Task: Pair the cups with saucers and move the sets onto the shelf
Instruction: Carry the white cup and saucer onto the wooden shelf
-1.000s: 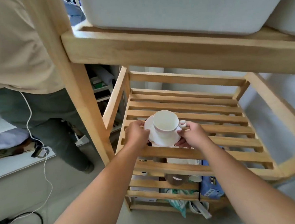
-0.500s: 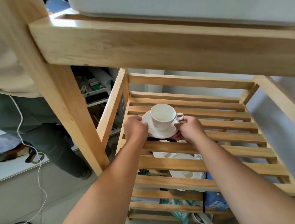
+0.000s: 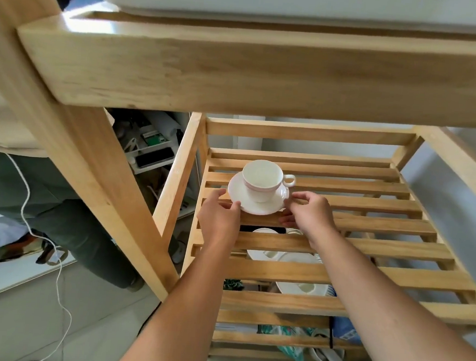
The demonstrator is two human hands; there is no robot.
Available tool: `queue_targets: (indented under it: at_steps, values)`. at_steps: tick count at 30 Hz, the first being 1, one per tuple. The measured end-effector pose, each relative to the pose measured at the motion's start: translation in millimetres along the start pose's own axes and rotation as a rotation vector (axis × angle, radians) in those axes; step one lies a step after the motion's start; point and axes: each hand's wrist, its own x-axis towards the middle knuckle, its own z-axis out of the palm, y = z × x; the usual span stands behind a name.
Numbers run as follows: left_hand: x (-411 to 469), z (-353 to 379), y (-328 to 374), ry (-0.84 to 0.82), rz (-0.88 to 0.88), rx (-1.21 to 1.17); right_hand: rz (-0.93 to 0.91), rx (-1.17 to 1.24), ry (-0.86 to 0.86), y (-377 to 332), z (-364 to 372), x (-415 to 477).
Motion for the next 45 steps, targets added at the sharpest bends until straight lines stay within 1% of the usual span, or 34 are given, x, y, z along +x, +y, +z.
queue_targets:
  at_steps: [3, 7, 14, 19, 25, 33, 36, 40, 42, 45]
  values:
    - [1, 3, -2, -0.024, -0.02, -0.031, -0.001, 0.056, -0.021, 2, 5, -1]
    - [7, 10, 4, -0.009, -0.074, -0.077, 0.032, 0.09, 0.001, 0, 12, 14]
    - [22, 20, 19, 0.011, -0.119, -0.094, 0.046, 0.086, 0.002, -14, 20, 32]
    - [27, 22, 20, 0.025, -0.094, -0.081, 0.058, 0.109, -0.007, -13, 20, 38]
    - [21, 19, 22, -0.002, -0.064, -0.039, 0.035, 0.067, 0.011, -14, 19, 32]
    - [-32, -9, 49, -0.072, 0.063, -0.019, -0.04, -0.001, 0.061, -33, -11, -28]
    - [-70, -25, 63, -0.151, 0.132, 0.021, -0.081, -0.025, 0.085, -44, -40, -75]
    - [-133, -42, 76, -0.327, 0.181, 0.048, -0.082, 0.047, 0.116, -47, -86, -147]
    - [-167, -47, 80, -0.412, 0.228, 0.076, -0.085, 0.076, 0.126, -45, -109, -183]
    - [-216, -47, 86, -0.557, 0.319, 0.133, -0.074, 0.087, 0.191, -32, -146, -235]
